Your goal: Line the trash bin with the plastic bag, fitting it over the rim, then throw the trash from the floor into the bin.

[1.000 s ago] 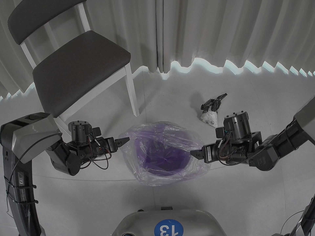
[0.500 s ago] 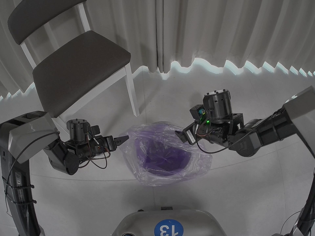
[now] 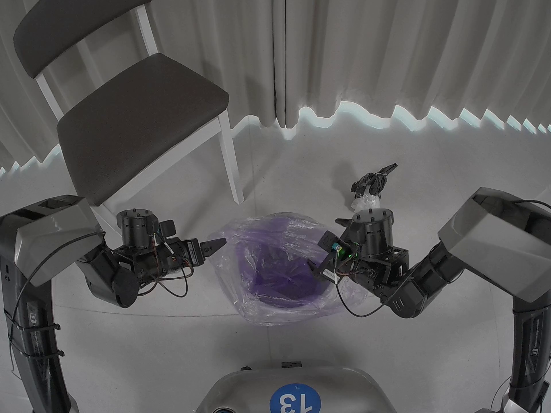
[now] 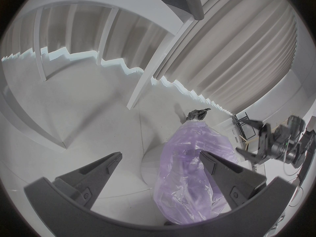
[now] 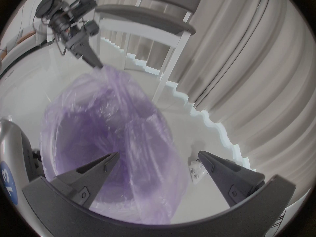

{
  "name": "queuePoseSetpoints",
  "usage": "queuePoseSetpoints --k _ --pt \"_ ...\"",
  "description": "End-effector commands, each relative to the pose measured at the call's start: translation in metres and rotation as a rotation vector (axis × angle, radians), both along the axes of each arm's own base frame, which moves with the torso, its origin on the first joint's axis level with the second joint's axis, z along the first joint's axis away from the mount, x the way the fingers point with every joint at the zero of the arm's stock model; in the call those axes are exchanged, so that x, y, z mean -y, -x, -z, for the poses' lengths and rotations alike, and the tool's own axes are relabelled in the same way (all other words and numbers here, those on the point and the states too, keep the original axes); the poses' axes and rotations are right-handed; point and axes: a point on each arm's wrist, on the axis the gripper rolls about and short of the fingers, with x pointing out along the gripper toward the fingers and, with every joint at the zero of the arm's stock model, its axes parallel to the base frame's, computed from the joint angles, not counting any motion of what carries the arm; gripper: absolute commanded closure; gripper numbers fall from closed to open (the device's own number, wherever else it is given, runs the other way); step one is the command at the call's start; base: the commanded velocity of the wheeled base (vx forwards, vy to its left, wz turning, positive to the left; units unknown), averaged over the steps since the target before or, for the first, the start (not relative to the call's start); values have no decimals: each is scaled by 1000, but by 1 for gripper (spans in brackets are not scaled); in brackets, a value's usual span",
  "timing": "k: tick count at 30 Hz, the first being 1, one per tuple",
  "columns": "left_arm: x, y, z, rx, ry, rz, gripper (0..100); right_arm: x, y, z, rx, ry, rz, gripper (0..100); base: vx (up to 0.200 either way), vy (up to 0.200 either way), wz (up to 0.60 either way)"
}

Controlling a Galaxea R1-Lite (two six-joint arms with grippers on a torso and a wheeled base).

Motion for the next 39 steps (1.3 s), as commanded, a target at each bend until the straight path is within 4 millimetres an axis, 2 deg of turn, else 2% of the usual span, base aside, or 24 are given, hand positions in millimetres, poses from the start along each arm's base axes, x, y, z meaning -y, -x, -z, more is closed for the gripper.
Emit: queuePoseSetpoints --k 1,8,26,27,39 --pt "-1 0 1 -2 0 -2 0 4 -2 24 -50 32 10 0 0 0 0" --pt "0 0 1 0 0 -2 0 7 -6 20 -37 23 20 0 0 0 0" --pt "0 -1 6 -7 -3 -1 0 18 -18 26 -32 52 49 0 0 0 0" --pt "0 -1 5 -3 -2 -1 0 18 -19 26 -31 51 49 100 0 0 0" --pt "0 -2 6 13 -5 1 0 16 -22 15 -1 33 48 100 0 0 0"
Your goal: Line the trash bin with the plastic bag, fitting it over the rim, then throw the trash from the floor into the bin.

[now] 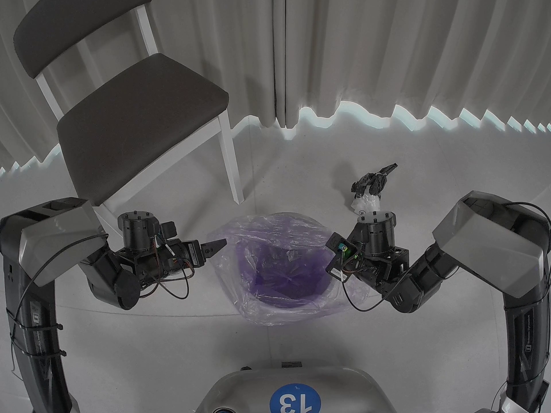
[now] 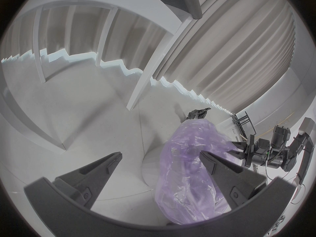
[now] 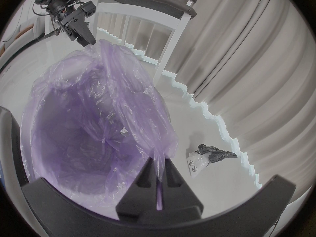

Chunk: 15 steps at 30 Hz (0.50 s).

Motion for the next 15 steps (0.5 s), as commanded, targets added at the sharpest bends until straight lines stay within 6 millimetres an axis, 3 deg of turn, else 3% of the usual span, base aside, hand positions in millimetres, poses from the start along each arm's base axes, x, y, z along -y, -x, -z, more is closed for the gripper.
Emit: queuePoseSetpoints --k 1,15 --pt "0 0 1 -2 0 0 0 -1 -1 -6 17 -10 -1 100 0 0 0" --pt "1 0 2 -4 0 2 0 -7 -31 -40 123 -73 34 100 0 0 0"
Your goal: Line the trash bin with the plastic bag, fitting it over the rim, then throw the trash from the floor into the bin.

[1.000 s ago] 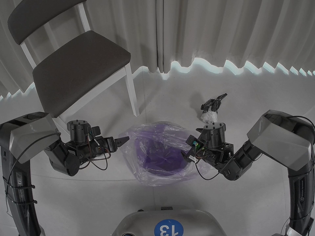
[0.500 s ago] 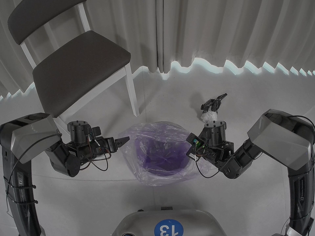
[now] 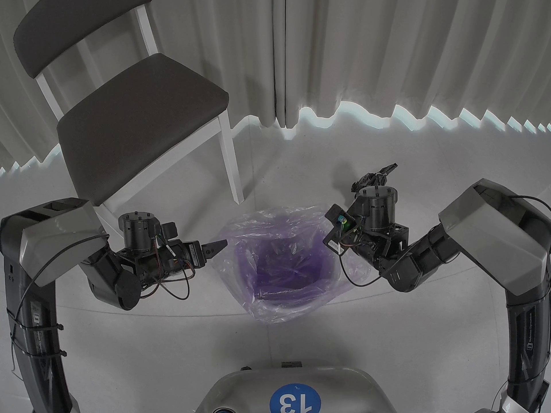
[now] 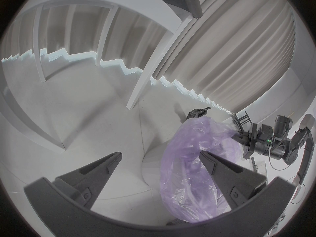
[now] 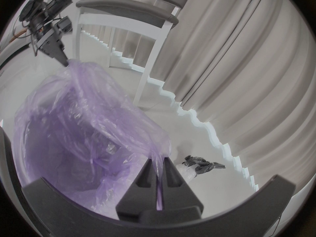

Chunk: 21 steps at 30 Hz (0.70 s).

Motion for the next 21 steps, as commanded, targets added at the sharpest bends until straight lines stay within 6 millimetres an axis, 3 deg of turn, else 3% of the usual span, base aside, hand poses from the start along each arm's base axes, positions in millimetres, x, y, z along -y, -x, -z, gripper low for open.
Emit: queuePoseSetpoints --k 1,19,20,21 --pt "0 0 1 -1 0 -1 0 -3 -8 -7 29 -20 5 100 0 0 0" --pt "1 3 4 21 3 5 0 -3 -11 -2 21 -42 34 100 0 0 0" --pt "1 4 3 21 4 5 0 -3 -11 -2 20 -41 37 0 0 0 0" --pt "1 4 3 24 3 5 0 -3 -10 -2 19 -37 46 0 0 0 0"
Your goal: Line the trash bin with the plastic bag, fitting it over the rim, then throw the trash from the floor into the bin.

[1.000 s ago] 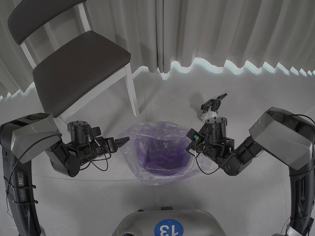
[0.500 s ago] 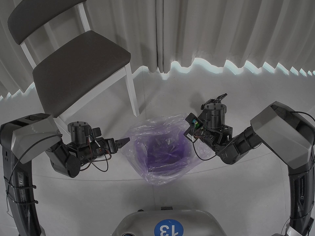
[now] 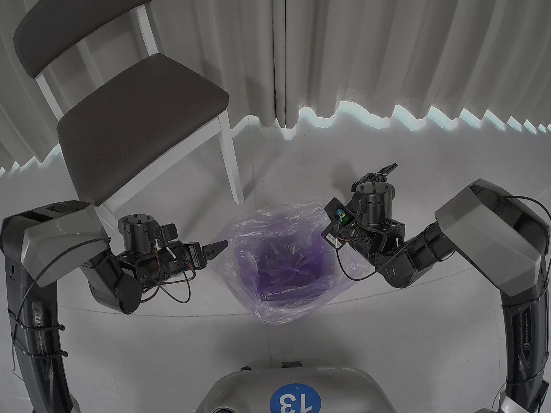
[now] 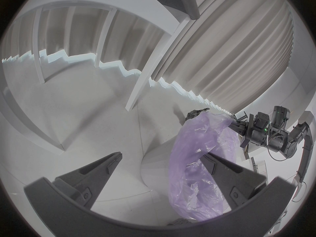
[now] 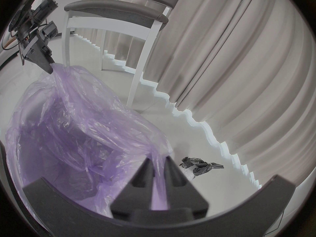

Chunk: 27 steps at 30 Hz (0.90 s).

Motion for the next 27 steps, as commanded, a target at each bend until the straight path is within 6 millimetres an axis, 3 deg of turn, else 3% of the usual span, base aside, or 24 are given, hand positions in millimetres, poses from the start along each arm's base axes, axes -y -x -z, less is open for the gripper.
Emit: queuePoseSetpoints --k 1,16,24,27 --pt "0 1 0 -1 0 2 0 1 1 0 -2 3 7 0 0 0 0" --pt "10 16 -2 124 -89 70 0 8 24 11 -199 -207 79 0 0 0 0" --pt "21 20 -13 240 -108 105 0 17 46 -15 -285 -349 62 0 0 0 0" --pt "25 15 -21 321 -167 130 0 25 61 -33 -282 -395 64 0 0 0 0"
